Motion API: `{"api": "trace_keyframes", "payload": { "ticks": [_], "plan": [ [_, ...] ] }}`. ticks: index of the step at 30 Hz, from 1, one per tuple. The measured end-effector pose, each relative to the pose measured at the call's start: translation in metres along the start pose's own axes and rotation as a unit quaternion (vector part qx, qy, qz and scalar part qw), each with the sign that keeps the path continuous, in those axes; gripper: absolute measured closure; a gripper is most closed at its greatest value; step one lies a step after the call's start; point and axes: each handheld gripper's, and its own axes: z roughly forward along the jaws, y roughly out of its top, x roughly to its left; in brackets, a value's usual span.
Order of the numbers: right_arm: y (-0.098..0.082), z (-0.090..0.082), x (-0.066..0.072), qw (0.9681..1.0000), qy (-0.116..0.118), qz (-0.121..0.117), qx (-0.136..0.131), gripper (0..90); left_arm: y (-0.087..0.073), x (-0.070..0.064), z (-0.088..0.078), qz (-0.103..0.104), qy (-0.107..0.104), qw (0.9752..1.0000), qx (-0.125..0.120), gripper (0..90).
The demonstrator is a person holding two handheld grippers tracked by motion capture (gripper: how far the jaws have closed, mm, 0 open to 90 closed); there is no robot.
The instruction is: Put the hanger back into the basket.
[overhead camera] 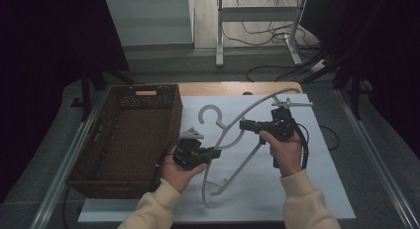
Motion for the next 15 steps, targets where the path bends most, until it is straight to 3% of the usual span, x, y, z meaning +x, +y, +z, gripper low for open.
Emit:
{"api": "trace_keyframes", "payload": {
  "ticks": [3,8,15],
  "plan": [
    [0.002,-0.003,0.003,0.9998,-0.001,-0.014,-0.01,71.4,0.002,-0.003,-0.004,0.007,0.006,0.9999,-0.01,81.4],
    [0.004,-0.009,0.011,0.9992,-0.009,-0.032,-0.022,49.9,0.005,-0.009,-0.009,0.02,0.015,0.9996,-0.014,81.4],
    [0.004,-0.028,0.027,0.9955,-0.044,-0.075,-0.038,31.6,0.008,-0.005,-0.016,0.01,0.013,0.9995,-0.025,81.5]
  ]
}}
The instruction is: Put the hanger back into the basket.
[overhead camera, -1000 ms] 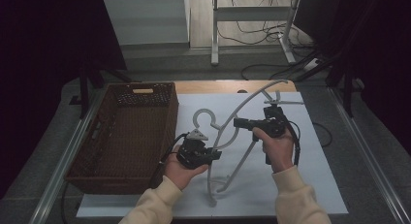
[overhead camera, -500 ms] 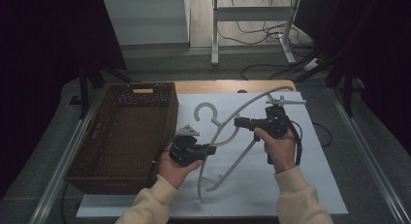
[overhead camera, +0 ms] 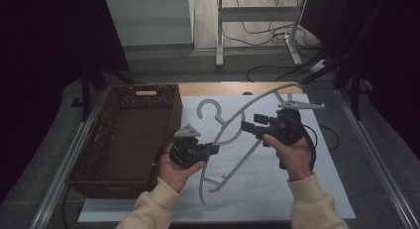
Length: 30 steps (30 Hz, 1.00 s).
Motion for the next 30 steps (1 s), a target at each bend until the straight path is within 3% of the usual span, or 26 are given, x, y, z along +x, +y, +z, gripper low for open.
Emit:
{"api": "trace_keyframes", "payload": {
  "ticks": [7,14,21,26,30],
  "plan": [
    [-0.002,-0.024,0.004,0.9993,0.004,-0.031,-0.019,28.3,0.002,0.006,-0.012,-0.001,0.004,1.0,-0.009,81.5],
    [-0.021,-0.055,-0.003,0.9983,-0.017,-0.052,-0.021,26.9,0.004,0.011,-0.023,-0.007,0.002,0.9998,-0.019,81.5],
    [-0.056,-0.074,-0.031,0.9981,-0.045,-0.041,0.005,23.2,0.007,0.012,-0.03,-0.002,0.002,0.9997,-0.023,81.5],
    [-0.083,-0.068,-0.056,0.9972,-0.065,-0.02,0.031,21.3,0.01,0.013,-0.037,0.005,0.001,0.9997,-0.025,81.5],
    [-0.089,-0.064,-0.064,0.9959,-0.077,-0.027,0.037,19.9,0.011,0.015,-0.04,0.007,-0.001,0.9996,-0.026,81.5]
  ]
}}
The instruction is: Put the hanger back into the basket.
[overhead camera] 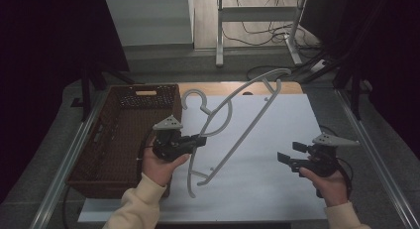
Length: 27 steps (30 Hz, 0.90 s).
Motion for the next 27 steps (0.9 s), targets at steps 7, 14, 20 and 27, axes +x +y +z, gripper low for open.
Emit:
{"api": "trace_keyframes", "payload": {
  "ticks": [7,14,20,27],
  "plan": [
    [-0.011,0.012,-0.005,0.9997,-0.013,-0.013,0.016,18.7,0.005,0.001,-0.014,0.01,0.01,0.9998,-0.012,81.5],
    [-0.013,0.014,-0.004,0.9993,-0.009,-0.027,0.026,17.8,0.012,0.005,-0.035,0.012,0.025,0.9994,-0.02,81.5],
    [-0.014,0.018,-0.004,0.9989,-0.012,-0.029,0.036,17.6,0.016,0.017,-0.056,0.02,0.051,0.9984,-0.018,81.5],
    [-0.015,0.021,-0.003,0.9982,-0.015,-0.036,0.045,17.0,0.02,0.038,-0.076,0.007,0.064,0.9977,-0.023,81.5]
  ]
}}
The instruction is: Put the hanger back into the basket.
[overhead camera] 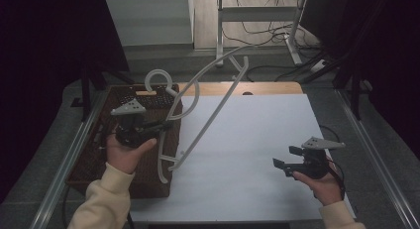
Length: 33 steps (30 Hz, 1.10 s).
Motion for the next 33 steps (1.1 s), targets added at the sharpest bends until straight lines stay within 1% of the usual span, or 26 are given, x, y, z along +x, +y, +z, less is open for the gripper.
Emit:
{"api": "trace_keyframes", "payload": {
  "ticks": [2,3,4,5,6,9,12,14,17,19,23,26,29,30,33],
  "plan": [
    [0.0,0.0,0.0,1.0,-0.001,-0.001,0.001,16.9,0.002,0.005,-0.004,0.0,0.005,1.0,0.001,81.5],
    [0.0,0.0,0.0,1.0,-0.001,-0.001,0.001,16.9,0.002,0.005,-0.004,0.0,0.005,1.0,0.001,81.5],
    [0.0,0.0,0.0,1.0,-0.001,0.0,0.002,16.9,0.004,0.009,-0.008,0.003,0.011,0.9999,0.002,81.5],
    [0.0,0.0,0.0,1.0,-0.002,0.001,0.002,16.9,0.004,0.009,-0.008,0.003,0.011,0.9999,0.002,81.5],
    [0.0,0.0,0.0,1.0,-0.002,0.001,0.002,16.9,0.006,0.012,-0.011,0.003,0.015,0.9999,0.001,81.5],
    [-0.001,0.0,-0.001,1.0,-0.004,0.0,0.002,16.9,0.009,0.018,-0.014,0.002,0.022,0.9997,0.003,81.5],
    [-0.001,0.0,-0.002,1.0,-0.007,0.002,0.002,16.9,0.01,0.021,-0.016,0.002,0.028,0.9996,0.003,81.5],
    [-0.002,0.0,-0.003,1.0,-0.008,0.001,0.003,16.9,0.012,0.027,-0.02,0.003,0.034,0.9994,0.004,81.5],
    [-0.002,0.0,-0.003,0.9999,-0.011,0.003,0.006,16.9,0.013,0.034,-0.024,0.005,0.035,0.9994,0.008,81.5],
    [-0.002,0.0,-0.003,0.9999,-0.012,0.003,0.005,16.9,0.013,0.04,-0.026,0.0,0.037,0.9992,0.011,81.5],
    [-0.001,0.0,-0.002,0.9999,-0.013,-0.002,0.007,16.9,0.012,0.049,-0.03,-0.005,0.05,0.9986,0.019,81.5],
    [-0.002,0.001,-0.002,0.9999,-0.015,-0.001,0.008,16.9,0.01,0.054,-0.033,-0.005,0.058,0.9981,0.021,81.5],
    [-0.002,0.0,-0.003,0.9998,-0.016,-0.001,0.009,16.9,0.008,0.06,-0.036,-0.009,0.066,0.9976,0.022,81.5],
    [-0.002,0.0,-0.003,0.9998,-0.016,-0.001,0.009,16.8,0.008,0.06,-0.036,-0.009,0.066,0.9976,0.022,81.5],
    [-0.002,0.0,-0.002,0.9998,-0.017,0.0,0.011,16.8,0.005,0.069,-0.041,-0.014,0.073,0.997,0.02,81.5]
  ]
}}
